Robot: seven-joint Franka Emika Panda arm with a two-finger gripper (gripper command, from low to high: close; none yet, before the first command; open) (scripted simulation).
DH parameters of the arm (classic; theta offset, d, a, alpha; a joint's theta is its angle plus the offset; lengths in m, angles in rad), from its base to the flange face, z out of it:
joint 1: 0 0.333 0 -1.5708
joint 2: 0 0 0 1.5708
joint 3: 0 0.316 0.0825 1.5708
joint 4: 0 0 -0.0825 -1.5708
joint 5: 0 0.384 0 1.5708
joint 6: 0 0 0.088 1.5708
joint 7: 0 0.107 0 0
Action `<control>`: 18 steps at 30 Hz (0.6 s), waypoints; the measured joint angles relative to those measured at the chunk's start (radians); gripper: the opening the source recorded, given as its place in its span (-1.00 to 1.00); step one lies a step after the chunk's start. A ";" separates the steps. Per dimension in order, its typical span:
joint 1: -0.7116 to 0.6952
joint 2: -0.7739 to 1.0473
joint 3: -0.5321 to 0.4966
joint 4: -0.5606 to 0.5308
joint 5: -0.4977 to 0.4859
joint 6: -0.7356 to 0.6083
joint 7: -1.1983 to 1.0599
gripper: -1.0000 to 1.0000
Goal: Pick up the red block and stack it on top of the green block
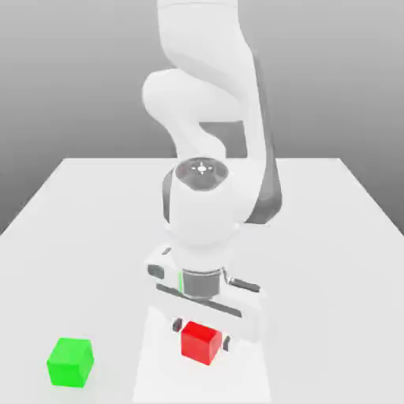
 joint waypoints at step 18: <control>-0.265 -0.150 -0.104 0.190 0.077 -0.341 -0.335 -1.00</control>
